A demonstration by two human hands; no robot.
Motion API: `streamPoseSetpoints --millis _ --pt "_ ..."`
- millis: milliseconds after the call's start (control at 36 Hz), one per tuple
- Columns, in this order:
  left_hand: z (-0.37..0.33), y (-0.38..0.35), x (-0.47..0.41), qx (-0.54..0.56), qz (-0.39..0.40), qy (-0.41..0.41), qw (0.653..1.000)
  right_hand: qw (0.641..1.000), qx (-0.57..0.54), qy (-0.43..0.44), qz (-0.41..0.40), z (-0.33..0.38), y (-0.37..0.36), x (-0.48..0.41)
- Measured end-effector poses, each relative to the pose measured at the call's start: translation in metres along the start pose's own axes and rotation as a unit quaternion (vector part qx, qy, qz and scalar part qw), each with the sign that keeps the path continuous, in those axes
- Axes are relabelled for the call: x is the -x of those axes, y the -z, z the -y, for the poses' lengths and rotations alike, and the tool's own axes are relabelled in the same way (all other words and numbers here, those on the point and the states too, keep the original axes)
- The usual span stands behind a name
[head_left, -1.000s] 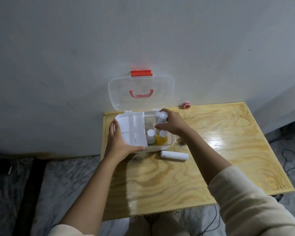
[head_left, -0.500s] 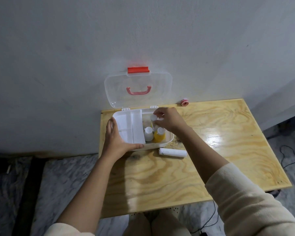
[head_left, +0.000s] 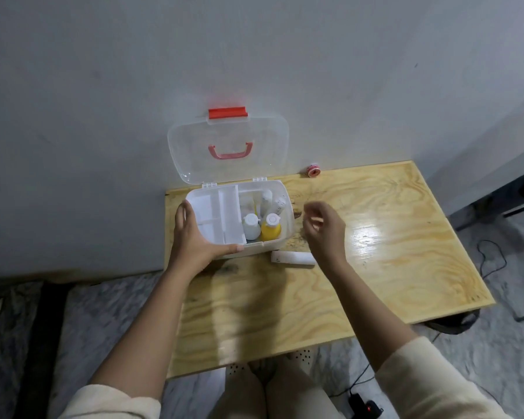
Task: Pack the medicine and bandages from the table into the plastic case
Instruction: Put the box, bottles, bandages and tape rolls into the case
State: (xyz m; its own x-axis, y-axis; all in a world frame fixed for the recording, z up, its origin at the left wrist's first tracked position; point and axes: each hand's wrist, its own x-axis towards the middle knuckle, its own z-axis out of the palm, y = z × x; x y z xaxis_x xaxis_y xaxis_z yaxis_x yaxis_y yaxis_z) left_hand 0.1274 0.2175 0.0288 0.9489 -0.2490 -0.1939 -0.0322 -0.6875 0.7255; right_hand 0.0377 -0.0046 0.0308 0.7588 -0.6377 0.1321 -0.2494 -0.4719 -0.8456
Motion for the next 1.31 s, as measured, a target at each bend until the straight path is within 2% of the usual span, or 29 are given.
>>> streamPoseSetpoints --millis 56,111,194,250,444,528,722,972,1139,1306 --pt "0.0 0.0 0.0 0.0 -0.002 0.0 1.0 1.0 0.014 -0.013 0.006 -0.02 0.004 0.023" --pt "0.0 0.0 0.0 -0.002 -0.003 -0.002 1.0 0.998 0.036 -0.01 0.057 -0.035 0.005 0.042" --pt "-0.002 0.001 0.0 -0.006 0.009 0.001 1.0 0.986 0.087 0.029 0.14 -0.05 0.001 0.059" --pt "-0.003 0.001 0.0 -0.01 0.014 -0.003 1.0 0.978 0.123 0.05 0.161 -0.054 -0.002 0.061" --pt "-0.003 0.003 0.001 -0.023 0.021 -0.005 1.0 0.967 0.215 0.037 0.135 -0.058 0.001 0.041" --pt "-0.003 0.003 0.001 -0.029 0.024 -0.005 0.999 0.964 0.242 -0.001 0.114 -0.064 0.006 0.036" --pt "-0.002 0.003 0.001 -0.042 0.02 -0.005 0.999 0.971 0.199 -0.104 0.076 -0.062 0.004 0.017" --pt "-0.001 0.003 0.002 -0.052 0.018 -0.011 0.998 0.979 0.122 -0.162 0.027 -0.055 -0.016 -0.022" --pt "-0.002 0.004 0.001 -0.066 0.027 -0.007 0.997 0.987 0.063 -0.145 0.028 -0.048 -0.035 -0.055" --pt "-0.007 0.005 0.002 -0.074 0.029 0.001 0.997 0.989 0.051 -0.122 0.063 -0.045 -0.051 -0.076"
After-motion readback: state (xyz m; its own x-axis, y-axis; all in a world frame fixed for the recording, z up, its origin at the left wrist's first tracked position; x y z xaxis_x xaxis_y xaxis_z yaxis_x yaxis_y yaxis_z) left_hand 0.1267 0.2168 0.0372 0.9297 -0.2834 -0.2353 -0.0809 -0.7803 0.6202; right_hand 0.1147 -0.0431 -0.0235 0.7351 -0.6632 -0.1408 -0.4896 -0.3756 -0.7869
